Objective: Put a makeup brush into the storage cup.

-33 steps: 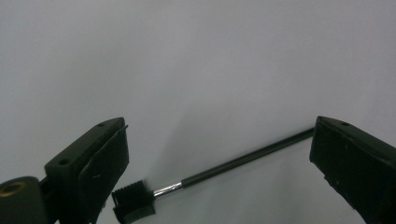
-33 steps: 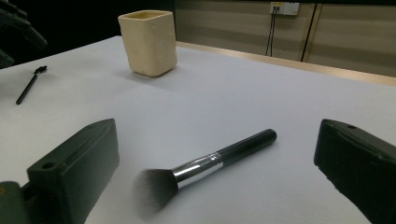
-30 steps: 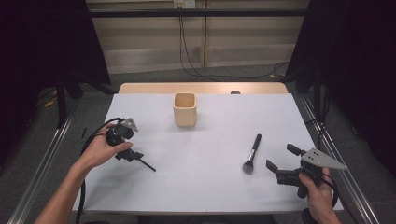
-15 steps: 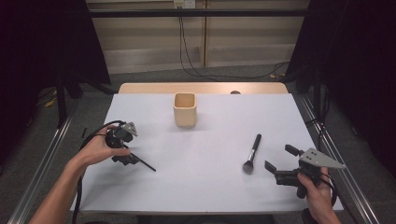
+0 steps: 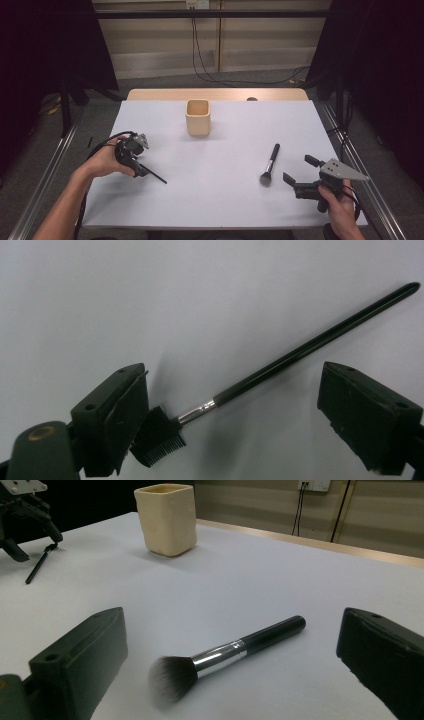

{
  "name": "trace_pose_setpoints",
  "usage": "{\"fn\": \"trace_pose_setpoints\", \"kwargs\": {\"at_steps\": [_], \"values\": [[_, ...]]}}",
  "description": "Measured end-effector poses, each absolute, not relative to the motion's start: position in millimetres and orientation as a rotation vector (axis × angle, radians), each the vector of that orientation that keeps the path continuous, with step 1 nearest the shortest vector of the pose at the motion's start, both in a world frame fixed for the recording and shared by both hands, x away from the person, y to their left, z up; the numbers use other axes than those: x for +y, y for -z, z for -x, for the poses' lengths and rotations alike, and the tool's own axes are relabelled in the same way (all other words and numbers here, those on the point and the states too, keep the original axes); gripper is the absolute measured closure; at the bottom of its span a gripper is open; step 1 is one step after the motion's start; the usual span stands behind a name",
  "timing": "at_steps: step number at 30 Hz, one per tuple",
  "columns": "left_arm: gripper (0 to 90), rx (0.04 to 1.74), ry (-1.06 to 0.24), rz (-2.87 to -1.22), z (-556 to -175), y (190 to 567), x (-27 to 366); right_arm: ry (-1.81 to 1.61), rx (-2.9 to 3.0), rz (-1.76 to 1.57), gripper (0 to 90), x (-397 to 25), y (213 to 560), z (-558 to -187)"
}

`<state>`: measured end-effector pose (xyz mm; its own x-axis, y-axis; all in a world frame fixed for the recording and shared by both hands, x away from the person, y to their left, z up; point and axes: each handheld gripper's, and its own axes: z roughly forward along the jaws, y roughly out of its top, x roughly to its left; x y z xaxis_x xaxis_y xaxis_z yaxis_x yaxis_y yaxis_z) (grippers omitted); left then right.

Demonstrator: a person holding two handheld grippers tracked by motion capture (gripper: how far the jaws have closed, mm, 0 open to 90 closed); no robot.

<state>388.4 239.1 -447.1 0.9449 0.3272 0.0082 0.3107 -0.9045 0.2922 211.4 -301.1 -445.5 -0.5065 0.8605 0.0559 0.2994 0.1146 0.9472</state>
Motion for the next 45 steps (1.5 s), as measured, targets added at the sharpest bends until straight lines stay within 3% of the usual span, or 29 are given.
{"fn": "trace_pose_setpoints", "kwargs": {"at_steps": [9, 14, 17, 26, 30, 33, 41, 44, 45], "values": [[28.4, 0.407, -0.100, -2.836, -389, 448, 236, -1.396, 1.884, -1.125, 0.0, -300, 446, -212], [29.4, 0.396, -0.057, -2.835, -392, 449, 238, -1.394, 1.891, -1.122, 0.0, -300, 446, -212], [39.0, 0.402, -0.011, -2.830, -392, 449, 238, -1.394, 1.889, -1.120, 0.0, -300, 446, -212], [44.9, 0.423, 0.008, -2.841, -391, 448, 237, -1.395, 1.899, -1.118, 0.0, -300, 447, -211], [48.7, 0.391, 0.015, -2.920, -392, 445, 229, -1.392, 1.900, -1.118, 0.0, -300, 447, -212], [58.7, 0.327, 0.027, -2.998, -391, 444, 218, -1.388, 1.900, -1.121, 0.0, -300, 447, -212], [65.1, 0.343, 0.060, -2.965, -392, 444, 222, -1.388, 1.896, -1.127, 0.0, -301, 447, -210], [80.4, 0.372, 0.080, -2.950, -395, 443, 227, -1.388, 1.898, -1.123, 0.0, -300, 447, -210], [80.4, 0.391, 0.081, -2.937, -394, 444, 228, -1.388, 1.898, -1.123, 0.0, -300, 447, -210]]}}
